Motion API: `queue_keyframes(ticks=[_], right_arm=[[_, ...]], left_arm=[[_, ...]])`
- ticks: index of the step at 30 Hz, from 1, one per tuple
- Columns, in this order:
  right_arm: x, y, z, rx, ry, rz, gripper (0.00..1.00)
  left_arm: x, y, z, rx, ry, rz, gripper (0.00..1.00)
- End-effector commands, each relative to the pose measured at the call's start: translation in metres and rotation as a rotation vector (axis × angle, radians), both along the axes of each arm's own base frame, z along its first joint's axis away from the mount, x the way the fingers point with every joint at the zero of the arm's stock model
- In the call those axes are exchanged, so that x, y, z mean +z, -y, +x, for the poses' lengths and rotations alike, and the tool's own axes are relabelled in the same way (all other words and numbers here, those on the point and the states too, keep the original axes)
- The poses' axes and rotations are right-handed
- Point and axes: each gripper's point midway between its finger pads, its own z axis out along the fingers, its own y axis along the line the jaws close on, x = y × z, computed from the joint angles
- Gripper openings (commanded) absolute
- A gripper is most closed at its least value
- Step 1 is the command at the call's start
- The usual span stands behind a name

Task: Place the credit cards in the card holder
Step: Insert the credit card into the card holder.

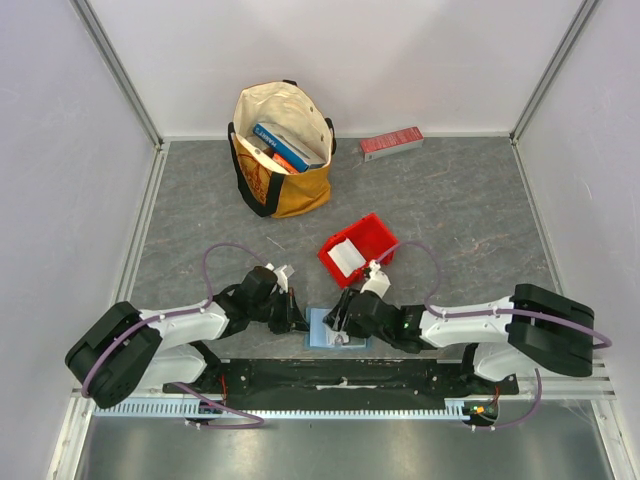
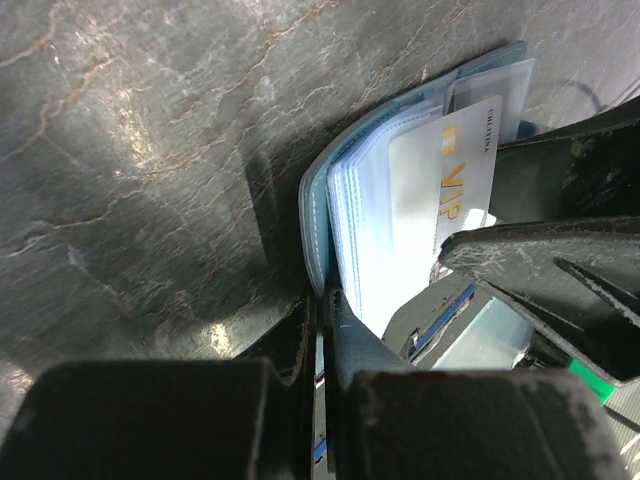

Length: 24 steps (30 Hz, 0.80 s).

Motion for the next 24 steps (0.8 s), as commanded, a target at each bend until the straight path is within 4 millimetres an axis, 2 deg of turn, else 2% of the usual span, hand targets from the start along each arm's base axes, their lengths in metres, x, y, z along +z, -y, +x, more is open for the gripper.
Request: queue_keyframes(ticks=[1, 5, 10, 16, 24], right_arm=[[-0.024, 0.016, -0.003, 0.022, -0.007, -0.189, 0.62], [-0.024, 0.017, -0.003, 0.030, 0.005, -0.296, 0.63], [-0.021, 0.012, -0.009, 0.052, 0.003, -0.315, 0.64], [-0.016, 0.031, -0.009, 0.012, 0.023, -0.340, 0.67], [-0.018, 0.031, -0.009, 0.017, 0.021, -0.370, 0.67]], left_arm=[[0.000, 0.002, 0.003, -0.007, 0.013, 0.007, 0.02], [0.001, 0.003, 0.003, -0.012, 0.012, 0.007, 0.02], [0.001, 0.003, 0.004, -0.010, 0.014, 0.007, 0.02], [0.000, 0.001, 0.003, -0.006, 0.015, 0.009, 0.02], [0.002, 0.002, 0.004, -0.008, 0.016, 0.005, 0.02]])
